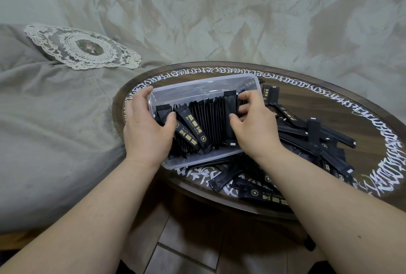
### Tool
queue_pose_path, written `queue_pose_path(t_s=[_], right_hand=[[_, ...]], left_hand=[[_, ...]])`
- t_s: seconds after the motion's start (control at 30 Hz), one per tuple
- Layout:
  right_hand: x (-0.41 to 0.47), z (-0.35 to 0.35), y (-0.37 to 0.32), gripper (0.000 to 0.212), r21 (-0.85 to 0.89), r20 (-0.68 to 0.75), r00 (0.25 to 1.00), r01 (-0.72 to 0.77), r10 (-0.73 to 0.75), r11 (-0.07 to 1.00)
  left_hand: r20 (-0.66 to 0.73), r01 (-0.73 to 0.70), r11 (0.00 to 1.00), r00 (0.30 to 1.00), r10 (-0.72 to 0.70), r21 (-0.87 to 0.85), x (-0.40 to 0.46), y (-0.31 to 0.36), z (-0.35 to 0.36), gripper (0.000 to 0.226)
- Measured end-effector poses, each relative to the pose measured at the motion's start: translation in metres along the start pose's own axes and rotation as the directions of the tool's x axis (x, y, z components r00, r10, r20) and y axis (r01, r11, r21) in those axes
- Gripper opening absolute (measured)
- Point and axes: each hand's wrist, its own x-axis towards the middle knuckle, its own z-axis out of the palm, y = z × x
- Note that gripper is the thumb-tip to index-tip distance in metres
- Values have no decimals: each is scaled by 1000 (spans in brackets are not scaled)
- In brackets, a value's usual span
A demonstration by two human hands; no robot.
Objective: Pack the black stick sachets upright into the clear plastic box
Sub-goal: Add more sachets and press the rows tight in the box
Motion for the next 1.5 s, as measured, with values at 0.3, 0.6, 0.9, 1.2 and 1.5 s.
queue_pose_path(t_s=[0.3, 0.6, 0.9, 1.2, 1.5], right_hand=[[-3, 9, -9, 58, -110, 75, 997, 30, -22, 993], [-1, 11, -9, 60, -114, 68, 997, 40, -33, 993], [0, 21, -8, 49, -243, 176, 983, 91, -49, 966], [2, 19, -6, 46, -101, 50, 998, -34, 39, 994], [2, 18, -3, 33, -304, 63, 990, 136, -123, 943]], left_hand=[[6, -13, 1000, 1000, 13, -2, 0, -1, 0, 61], [10, -14, 1000, 1000, 14, 0, 0, -2, 0, 60], [11, -10, 1000, 1000, 10, 2, -1, -1, 0, 60], [13, 10, 1000, 1000, -10, -4, -1, -2, 0, 60], [14, 5, 1000, 1000, -5, -10, 0, -1, 0, 60]])
